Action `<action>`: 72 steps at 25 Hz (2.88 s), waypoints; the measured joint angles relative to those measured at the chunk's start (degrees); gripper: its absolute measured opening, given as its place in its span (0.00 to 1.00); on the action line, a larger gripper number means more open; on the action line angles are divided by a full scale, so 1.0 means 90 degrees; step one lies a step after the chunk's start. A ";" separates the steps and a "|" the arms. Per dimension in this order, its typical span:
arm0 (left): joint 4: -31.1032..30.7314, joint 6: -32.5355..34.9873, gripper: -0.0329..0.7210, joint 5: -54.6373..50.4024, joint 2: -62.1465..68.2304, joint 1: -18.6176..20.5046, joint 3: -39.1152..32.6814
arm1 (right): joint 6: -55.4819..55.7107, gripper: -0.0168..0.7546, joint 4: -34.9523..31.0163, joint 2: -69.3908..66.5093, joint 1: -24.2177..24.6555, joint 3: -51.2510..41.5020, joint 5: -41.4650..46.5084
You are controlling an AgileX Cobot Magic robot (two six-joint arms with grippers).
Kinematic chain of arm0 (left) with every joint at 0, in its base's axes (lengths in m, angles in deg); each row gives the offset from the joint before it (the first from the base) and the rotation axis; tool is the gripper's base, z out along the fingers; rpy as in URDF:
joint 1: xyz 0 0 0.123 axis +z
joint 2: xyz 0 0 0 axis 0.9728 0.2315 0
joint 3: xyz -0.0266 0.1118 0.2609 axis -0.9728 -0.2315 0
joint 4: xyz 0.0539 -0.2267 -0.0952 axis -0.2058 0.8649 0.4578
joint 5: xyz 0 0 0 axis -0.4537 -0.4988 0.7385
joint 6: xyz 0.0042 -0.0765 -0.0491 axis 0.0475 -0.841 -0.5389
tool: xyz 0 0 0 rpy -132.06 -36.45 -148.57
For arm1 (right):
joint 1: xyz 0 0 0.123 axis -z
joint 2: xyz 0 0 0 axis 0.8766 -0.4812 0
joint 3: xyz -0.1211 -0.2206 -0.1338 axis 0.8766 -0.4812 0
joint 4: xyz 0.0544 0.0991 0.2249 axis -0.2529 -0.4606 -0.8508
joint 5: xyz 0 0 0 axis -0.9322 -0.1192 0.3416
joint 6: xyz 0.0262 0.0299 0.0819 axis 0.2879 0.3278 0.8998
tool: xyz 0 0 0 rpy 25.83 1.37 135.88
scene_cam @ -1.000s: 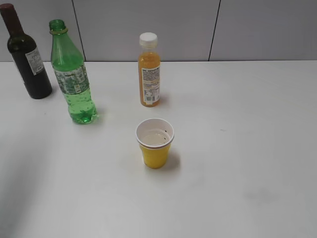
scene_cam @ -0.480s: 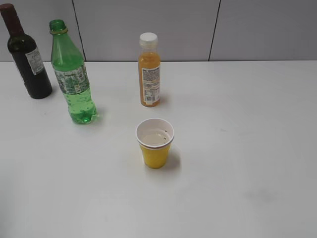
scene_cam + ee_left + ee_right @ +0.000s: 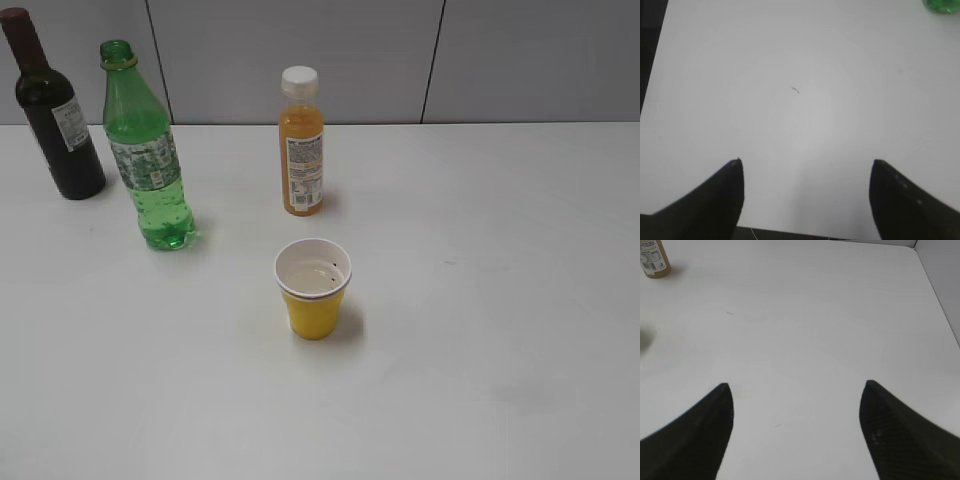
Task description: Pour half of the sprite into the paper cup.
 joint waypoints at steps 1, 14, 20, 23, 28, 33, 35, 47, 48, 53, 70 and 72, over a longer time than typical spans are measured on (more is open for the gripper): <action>0.0000 0.0000 0.83 -0.0085 -0.0142 0.0043 -0.0074 | 0.0000 0.79 0.0000 0.0000 0.0000 0.0000 0.0000; 0.0373 0.0000 0.83 -0.0711 -0.1881 0.0191 -0.0559 | 0.0000 0.79 0.0000 0.0000 0.0000 0.0000 0.0000; 0.0342 0.0068 0.83 -0.0761 -0.2595 0.0191 -0.0559 | 0.0000 0.79 0.0000 0.0000 0.0000 0.0000 0.0000; 0.0334 0.0096 0.83 -0.0763 -0.2910 0.0191 -0.0559 | 0.0000 0.79 0.0000 0.0000 0.0000 0.0000 0.0000; 0.0321 0.0101 0.83 -0.0485 -0.3276 0.0191 -0.0559 | 0.0000 0.79 0.0000 0.0000 0.0000 0.0000 0.0000; 0.0316 0.0109 0.83 -0.0254 -0.3643 0.0191 -0.0565 | 0.0000 0.79 0.0000 0.0000 0.0000 0.0000 0.0000; 0.0309 0.0109 0.83 -0.0206 -0.3826 0.0191 -0.0639 | 0.0000 0.79 0.0000 0.0000 0.0000 0.0000 0.0000; 0.0323 0.0121 0.83 0.0135 -0.4045 0.0191 -0.1099 | 0.0000 0.79 0.0000 0.0000 0.0000 0.0000 0.0000; 0.0323 0.0121 0.83 0.0170 -0.4045 0.0191 -0.1113 | 0.0000 0.79 0.0000 0.0000 0.0000 0.0000 0.0000; 0.0345 0.0121 0.83 0.0198 -0.4045 0.0191 -0.1130 | 0.0000 0.79 0.0000 0.0000 0.0000 0.0000 0.0000; 0.0362 0.0121 0.83 0.0213 -0.4045 -0.0249 -0.1130 | 0.0000 0.79 0.0000 0.0000 0.0000 0.0000 0.0000; 0.0362 0.0121 0.83 0.0213 -0.4045 -0.0249 -0.1130 | 0.0000 0.79 0.0000 0.0000 0.0000 0.0000 0.0000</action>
